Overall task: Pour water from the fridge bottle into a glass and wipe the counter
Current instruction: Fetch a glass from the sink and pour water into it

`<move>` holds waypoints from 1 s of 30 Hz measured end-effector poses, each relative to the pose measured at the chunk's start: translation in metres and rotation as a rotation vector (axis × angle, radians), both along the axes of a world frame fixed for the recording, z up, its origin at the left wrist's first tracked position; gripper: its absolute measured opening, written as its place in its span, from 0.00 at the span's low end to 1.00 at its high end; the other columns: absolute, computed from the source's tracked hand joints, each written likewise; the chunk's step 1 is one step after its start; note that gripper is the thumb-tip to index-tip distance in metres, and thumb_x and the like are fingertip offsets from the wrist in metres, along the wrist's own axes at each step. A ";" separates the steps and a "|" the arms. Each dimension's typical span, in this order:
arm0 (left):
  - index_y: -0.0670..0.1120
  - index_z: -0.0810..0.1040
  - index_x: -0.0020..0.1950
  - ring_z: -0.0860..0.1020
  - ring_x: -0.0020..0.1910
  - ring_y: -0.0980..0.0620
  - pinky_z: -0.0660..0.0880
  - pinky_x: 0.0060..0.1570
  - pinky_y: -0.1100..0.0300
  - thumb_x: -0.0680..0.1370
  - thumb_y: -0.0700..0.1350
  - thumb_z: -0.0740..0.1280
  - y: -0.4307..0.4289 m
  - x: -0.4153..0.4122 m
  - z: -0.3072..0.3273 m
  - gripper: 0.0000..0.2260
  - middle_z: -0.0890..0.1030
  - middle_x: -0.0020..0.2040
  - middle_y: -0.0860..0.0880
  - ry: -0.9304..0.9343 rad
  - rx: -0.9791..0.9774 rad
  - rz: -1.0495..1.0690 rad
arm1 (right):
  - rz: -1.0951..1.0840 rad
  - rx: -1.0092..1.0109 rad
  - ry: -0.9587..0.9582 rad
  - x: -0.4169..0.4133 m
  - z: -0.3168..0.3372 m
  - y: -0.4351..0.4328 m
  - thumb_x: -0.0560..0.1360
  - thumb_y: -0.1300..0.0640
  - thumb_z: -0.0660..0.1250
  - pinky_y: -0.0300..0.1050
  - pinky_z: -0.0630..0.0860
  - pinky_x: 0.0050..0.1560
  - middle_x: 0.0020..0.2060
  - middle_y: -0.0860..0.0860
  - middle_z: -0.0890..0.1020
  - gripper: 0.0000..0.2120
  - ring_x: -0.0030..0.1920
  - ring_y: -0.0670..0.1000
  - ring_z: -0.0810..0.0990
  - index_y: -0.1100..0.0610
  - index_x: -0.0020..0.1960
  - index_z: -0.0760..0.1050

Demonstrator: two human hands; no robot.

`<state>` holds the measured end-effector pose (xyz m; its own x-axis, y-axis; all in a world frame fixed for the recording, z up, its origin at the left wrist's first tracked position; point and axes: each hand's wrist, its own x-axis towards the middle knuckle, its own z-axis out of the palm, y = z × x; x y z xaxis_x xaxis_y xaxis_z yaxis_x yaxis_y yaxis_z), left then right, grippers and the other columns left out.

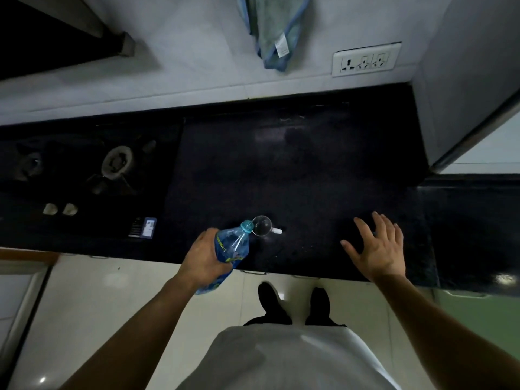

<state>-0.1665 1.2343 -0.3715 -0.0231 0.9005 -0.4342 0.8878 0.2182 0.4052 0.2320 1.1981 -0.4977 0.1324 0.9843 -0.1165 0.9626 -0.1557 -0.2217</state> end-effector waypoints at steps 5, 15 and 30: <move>0.49 0.72 0.59 0.76 0.55 0.49 0.75 0.53 0.56 0.61 0.43 0.80 0.001 0.003 -0.002 0.30 0.74 0.55 0.49 0.047 -0.028 -0.007 | 0.003 -0.001 -0.012 0.001 0.000 0.000 0.75 0.29 0.51 0.63 0.54 0.76 0.74 0.62 0.64 0.35 0.76 0.62 0.58 0.48 0.74 0.64; 0.47 0.72 0.58 0.76 0.54 0.49 0.75 0.54 0.57 0.62 0.42 0.81 0.004 0.009 -0.004 0.29 0.75 0.55 0.49 0.073 -0.046 -0.002 | 0.003 -0.006 -0.009 0.002 -0.003 0.000 0.75 0.29 0.50 0.64 0.54 0.76 0.75 0.61 0.64 0.35 0.76 0.62 0.58 0.47 0.74 0.63; 0.46 0.72 0.62 0.77 0.57 0.47 0.76 0.59 0.51 0.62 0.43 0.81 0.007 0.010 -0.002 0.32 0.76 0.58 0.46 0.075 -0.093 0.012 | -0.009 -0.004 -0.003 0.001 0.000 0.000 0.74 0.29 0.51 0.63 0.55 0.76 0.74 0.61 0.64 0.35 0.76 0.62 0.59 0.48 0.74 0.64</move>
<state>-0.1568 1.2412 -0.3738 -0.0695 0.8558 -0.5126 0.9118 0.2629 0.3153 0.2330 1.1985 -0.4975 0.1414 0.9826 -0.1200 0.9619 -0.1651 -0.2181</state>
